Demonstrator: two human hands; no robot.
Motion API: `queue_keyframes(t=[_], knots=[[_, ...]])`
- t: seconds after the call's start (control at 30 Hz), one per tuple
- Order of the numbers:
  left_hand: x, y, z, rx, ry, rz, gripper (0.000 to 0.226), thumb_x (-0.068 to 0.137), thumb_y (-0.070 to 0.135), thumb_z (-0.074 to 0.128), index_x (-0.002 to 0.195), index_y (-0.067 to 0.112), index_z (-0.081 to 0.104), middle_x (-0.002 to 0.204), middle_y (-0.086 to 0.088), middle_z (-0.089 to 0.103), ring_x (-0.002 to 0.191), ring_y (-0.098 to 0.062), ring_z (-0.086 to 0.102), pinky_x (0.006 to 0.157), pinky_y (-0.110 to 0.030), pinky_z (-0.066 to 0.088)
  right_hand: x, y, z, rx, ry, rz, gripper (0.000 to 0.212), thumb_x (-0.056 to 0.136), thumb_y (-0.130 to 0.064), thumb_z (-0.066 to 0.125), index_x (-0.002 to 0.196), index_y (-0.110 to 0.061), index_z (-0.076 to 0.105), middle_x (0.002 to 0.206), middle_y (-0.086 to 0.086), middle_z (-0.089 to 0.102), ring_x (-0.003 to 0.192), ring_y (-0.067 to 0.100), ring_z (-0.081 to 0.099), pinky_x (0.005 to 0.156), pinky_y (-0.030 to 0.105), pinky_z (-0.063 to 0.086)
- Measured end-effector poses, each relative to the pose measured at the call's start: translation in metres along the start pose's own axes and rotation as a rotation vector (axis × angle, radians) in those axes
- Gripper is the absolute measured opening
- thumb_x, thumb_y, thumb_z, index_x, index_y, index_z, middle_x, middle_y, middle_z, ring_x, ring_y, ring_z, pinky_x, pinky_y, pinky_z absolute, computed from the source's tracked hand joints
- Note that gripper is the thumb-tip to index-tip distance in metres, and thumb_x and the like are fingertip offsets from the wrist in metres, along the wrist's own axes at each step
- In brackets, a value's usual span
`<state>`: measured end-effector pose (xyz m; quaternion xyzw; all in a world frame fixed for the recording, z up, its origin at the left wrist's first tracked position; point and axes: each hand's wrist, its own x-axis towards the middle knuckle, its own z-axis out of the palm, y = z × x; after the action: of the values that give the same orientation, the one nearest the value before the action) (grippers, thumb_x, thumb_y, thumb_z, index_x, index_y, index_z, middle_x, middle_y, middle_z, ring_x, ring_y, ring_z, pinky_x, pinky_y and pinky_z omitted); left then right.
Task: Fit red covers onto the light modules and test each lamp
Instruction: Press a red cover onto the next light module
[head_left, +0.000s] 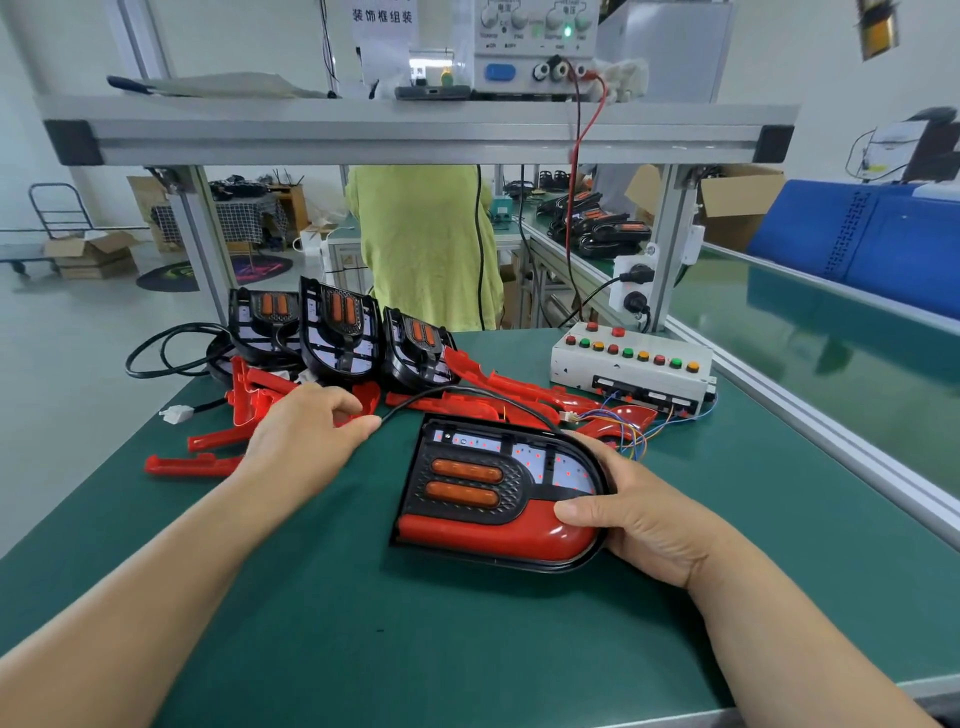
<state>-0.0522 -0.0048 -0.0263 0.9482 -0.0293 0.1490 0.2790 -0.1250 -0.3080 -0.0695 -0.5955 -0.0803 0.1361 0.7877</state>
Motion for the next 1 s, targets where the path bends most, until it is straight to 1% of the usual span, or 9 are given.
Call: queue_keyframes(t=[0.07, 0.13, 0.3, 0.47, 0.63, 0.7, 0.8, 0.93, 1.0], knots=[[0.010, -0.001, 0.011, 0.146, -0.025, -0.018, 0.036, 0.088, 0.046, 0.068, 0.116, 0.022, 0.067, 0.122, -0.002, 0.058, 0.109, -0.024, 0.059, 0.088, -0.039, 0.049, 0.000, 0.001, -0.001, 0.033, 0.056, 0.004, 0.094, 0.060, 0.010, 0.074, 0.144, -0.022, 0.046, 0.133, 0.006, 0.066, 0.119, 0.028, 0.064, 0.092, 0.040, 0.057], [0.018, -0.003, 0.019, 0.230, -0.051, -0.052, 0.047, 0.087, 0.048, 0.069, 0.125, 0.020, 0.062, 0.132, -0.007, 0.052, 0.116, -0.027, 0.055, 0.087, -0.040, 0.048, 0.000, 0.001, -0.001, 0.047, 0.067, -0.004, 0.098, 0.058, 0.011, 0.075, 0.144, -0.025, 0.045, 0.133, 0.003, 0.065, 0.116, 0.024, 0.066, 0.086, 0.036, 0.059], [0.026, -0.009, 0.025, 0.243, -0.099, -0.127, 0.057, 0.079, 0.043, 0.080, 0.127, 0.018, 0.060, 0.124, -0.008, 0.053, 0.112, -0.029, 0.056, 0.086, -0.040, 0.049, -0.002, 0.001, -0.001, 0.062, 0.059, -0.016, 0.097, 0.058, 0.011, 0.075, 0.142, -0.027, 0.046, 0.132, 0.000, 0.066, 0.114, 0.023, 0.067, 0.080, 0.033, 0.059], [0.020, -0.015, 0.022, 0.241, -0.053, -0.078, 0.043, 0.083, 0.029, 0.078, 0.121, 0.016, 0.063, 0.112, -0.006, 0.060, 0.104, -0.031, 0.059, 0.084, -0.042, 0.050, 0.000, 0.001, 0.000, 0.085, 0.072, -0.015, 0.092, 0.060, 0.010, 0.075, 0.140, -0.026, 0.048, 0.123, -0.001, 0.071, 0.111, 0.022, 0.069, 0.080, 0.033, 0.059], [0.015, -0.005, 0.003, 0.436, 0.109, 0.043, 0.012, 0.090, 0.019, 0.063, 0.099, 0.015, 0.069, 0.090, -0.002, 0.056, 0.088, -0.028, 0.056, 0.067, -0.036, 0.044, -0.001, -0.001, 0.001, 0.093, 0.080, -0.007, 0.088, 0.061, 0.008, 0.074, 0.139, -0.026, 0.049, 0.120, -0.005, 0.072, 0.110, 0.019, 0.070, 0.078, 0.032, 0.059], [0.013, -0.003, -0.006, 0.389, 0.186, 0.077, 0.014, 0.089, 0.017, 0.057, 0.092, 0.017, 0.071, 0.084, -0.001, 0.056, 0.082, -0.027, 0.054, 0.064, -0.035, 0.040, -0.002, -0.002, 0.002, 0.095, 0.084, -0.007, 0.087, 0.062, 0.007, 0.072, 0.140, -0.025, 0.048, 0.119, -0.006, 0.072, 0.108, 0.017, 0.070, 0.078, 0.031, 0.059], [0.014, -0.009, -0.016, 0.235, 0.283, 0.117, 0.020, 0.089, 0.012, 0.053, 0.092, 0.017, 0.073, 0.087, -0.006, 0.064, 0.083, -0.030, 0.057, 0.070, -0.038, 0.045, -0.002, -0.002, 0.002, 0.102, 0.093, -0.008, 0.086, 0.063, 0.007, 0.070, 0.141, -0.023, 0.048, 0.121, -0.005, 0.072, 0.108, 0.017, 0.070, 0.079, 0.031, 0.059], [0.015, -0.017, -0.022, -0.088, 0.357, 0.055, 0.017, 0.096, 0.020, 0.056, 0.098, 0.025, 0.072, 0.086, 0.013, 0.059, 0.087, -0.019, 0.054, 0.079, -0.037, 0.042, -0.002, -0.002, 0.002, 0.109, 0.088, -0.008, 0.085, 0.063, 0.008, 0.065, 0.141, -0.021, 0.048, 0.122, -0.003, 0.072, 0.107, 0.018, 0.070, 0.082, 0.032, 0.058], [0.016, -0.023, -0.021, -0.279, 0.350, -0.019, 0.014, 0.096, 0.029, 0.058, 0.096, 0.036, 0.071, 0.083, 0.018, 0.063, 0.080, -0.015, 0.057, 0.076, -0.035, 0.044, -0.002, -0.003, 0.002, 0.115, 0.084, -0.004, 0.085, 0.062, 0.009, 0.061, 0.141, -0.020, 0.048, 0.123, 0.000, 0.071, 0.107, 0.020, 0.070, 0.084, 0.034, 0.057]])
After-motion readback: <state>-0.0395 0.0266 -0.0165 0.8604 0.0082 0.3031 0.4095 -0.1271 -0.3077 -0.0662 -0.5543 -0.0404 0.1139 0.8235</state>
